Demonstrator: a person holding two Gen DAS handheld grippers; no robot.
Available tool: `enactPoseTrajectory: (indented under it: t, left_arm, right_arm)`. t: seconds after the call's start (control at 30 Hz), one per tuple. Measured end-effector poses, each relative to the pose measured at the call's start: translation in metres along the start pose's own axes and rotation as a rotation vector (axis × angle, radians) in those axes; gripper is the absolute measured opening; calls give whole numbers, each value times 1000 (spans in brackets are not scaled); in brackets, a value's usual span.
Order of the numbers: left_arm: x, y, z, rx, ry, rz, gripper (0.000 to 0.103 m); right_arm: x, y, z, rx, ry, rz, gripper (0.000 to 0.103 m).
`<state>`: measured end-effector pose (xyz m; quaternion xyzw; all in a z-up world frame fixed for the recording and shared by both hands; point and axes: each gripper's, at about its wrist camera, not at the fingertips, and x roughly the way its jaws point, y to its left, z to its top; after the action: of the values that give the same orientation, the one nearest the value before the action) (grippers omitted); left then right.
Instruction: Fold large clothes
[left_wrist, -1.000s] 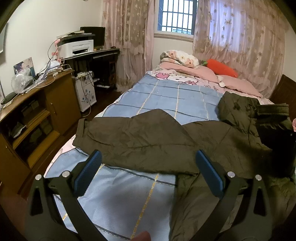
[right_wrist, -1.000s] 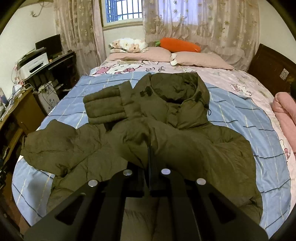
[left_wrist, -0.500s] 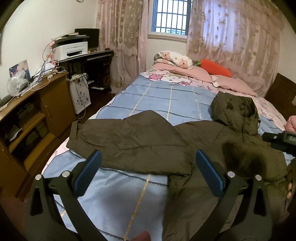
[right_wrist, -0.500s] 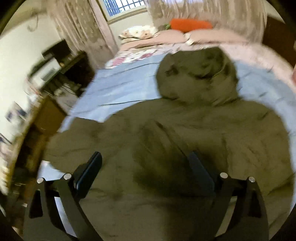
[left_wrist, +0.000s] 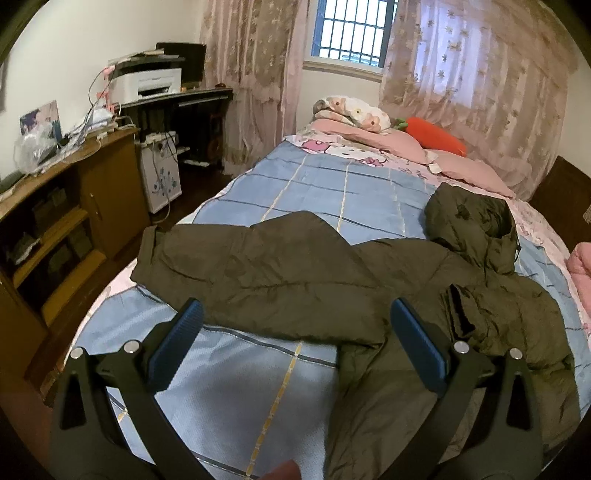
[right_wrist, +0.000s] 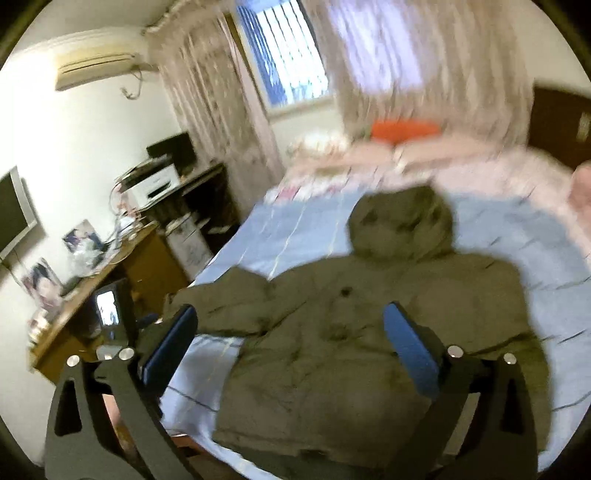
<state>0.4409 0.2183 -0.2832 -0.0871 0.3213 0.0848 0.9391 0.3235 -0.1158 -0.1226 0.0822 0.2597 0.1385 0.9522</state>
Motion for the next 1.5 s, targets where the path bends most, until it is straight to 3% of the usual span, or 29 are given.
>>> enactPoseTrajectory:
  t: [0.1, 0.23, 0.37, 0.47, 0.6, 0.93, 1.0, 1.07, 1.13, 1.37, 1.5]
  left_arm:
    - [3, 9, -1, -41, 23, -36, 101]
    - [13, 21, -7, -108, 71, -100, 101]
    - [32, 36, -17, -196, 144, -163, 101]
    - [49, 57, -25, -365, 215, -242, 101]
    - [60, 75, -33, -531, 229, -324, 101]
    - [90, 122, -52, -748, 145, -223, 101]
    - [101, 141, -56, -835, 157, -250, 101]
    - [119, 164, -64, -986, 177, -364, 101]
    - [127, 178, -70, -1072, 155, -396, 101]
    - [145, 194, -65, -1056, 134, -215, 101]
    - [157, 202, -57, -1075, 108, -222, 101]
  right_arm:
    - [-51, 2, -9, -68, -54, -108, 102]
    - [-83, -7, -21, -100, -77, -231, 102]
    - [-97, -23, -31, -43, -66, -243, 102]
    - [-95, -29, -37, -24, -53, -250, 102]
    - [-90, -27, -42, -36, -38, -244, 102]
    - [-65, -24, -51, -45, -6, -207, 102]
    - [-62, -25, -52, -36, 2, -205, 102]
    - [-60, -29, -53, -15, 12, -197, 102]
    - [-58, -32, -53, 1, 14, -191, 102]
    - [-49, -35, -54, 0, 28, -192, 102]
    - [-47, -33, -53, -15, 36, -194, 102]
